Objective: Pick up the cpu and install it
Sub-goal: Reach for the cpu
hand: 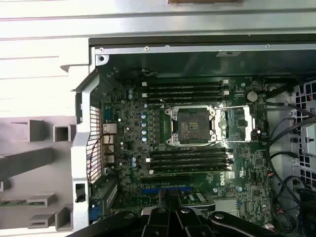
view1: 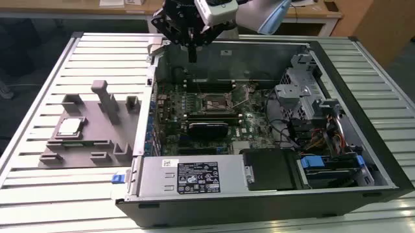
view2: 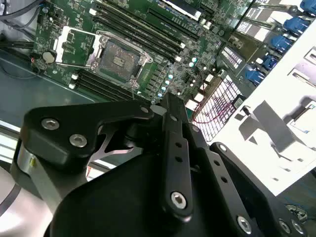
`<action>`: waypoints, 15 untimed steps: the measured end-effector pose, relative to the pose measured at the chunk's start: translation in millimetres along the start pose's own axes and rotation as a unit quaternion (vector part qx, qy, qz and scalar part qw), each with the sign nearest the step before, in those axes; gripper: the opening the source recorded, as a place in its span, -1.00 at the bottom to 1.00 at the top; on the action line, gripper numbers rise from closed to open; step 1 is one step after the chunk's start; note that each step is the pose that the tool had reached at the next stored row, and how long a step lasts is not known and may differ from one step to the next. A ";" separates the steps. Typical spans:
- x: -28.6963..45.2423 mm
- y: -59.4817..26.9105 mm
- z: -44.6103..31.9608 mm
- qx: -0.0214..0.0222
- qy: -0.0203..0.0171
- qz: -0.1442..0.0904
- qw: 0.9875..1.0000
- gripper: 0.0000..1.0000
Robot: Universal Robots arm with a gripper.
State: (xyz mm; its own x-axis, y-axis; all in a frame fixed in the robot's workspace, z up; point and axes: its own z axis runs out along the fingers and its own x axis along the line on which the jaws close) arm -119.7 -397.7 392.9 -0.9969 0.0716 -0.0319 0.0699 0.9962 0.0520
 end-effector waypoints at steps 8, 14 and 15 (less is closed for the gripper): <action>0.0 0.0 0.0 0.000 0.000 0.000 1.000 -0.79; 0.3 0.0 0.0 0.000 0.000 0.000 1.000 -0.79; 1.3 -0.1 -0.1 0.000 0.000 0.000 1.000 -0.79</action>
State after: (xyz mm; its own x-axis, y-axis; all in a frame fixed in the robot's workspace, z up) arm -121.0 -397.8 392.9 -0.9969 0.0717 -0.0319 0.0700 0.9962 0.0521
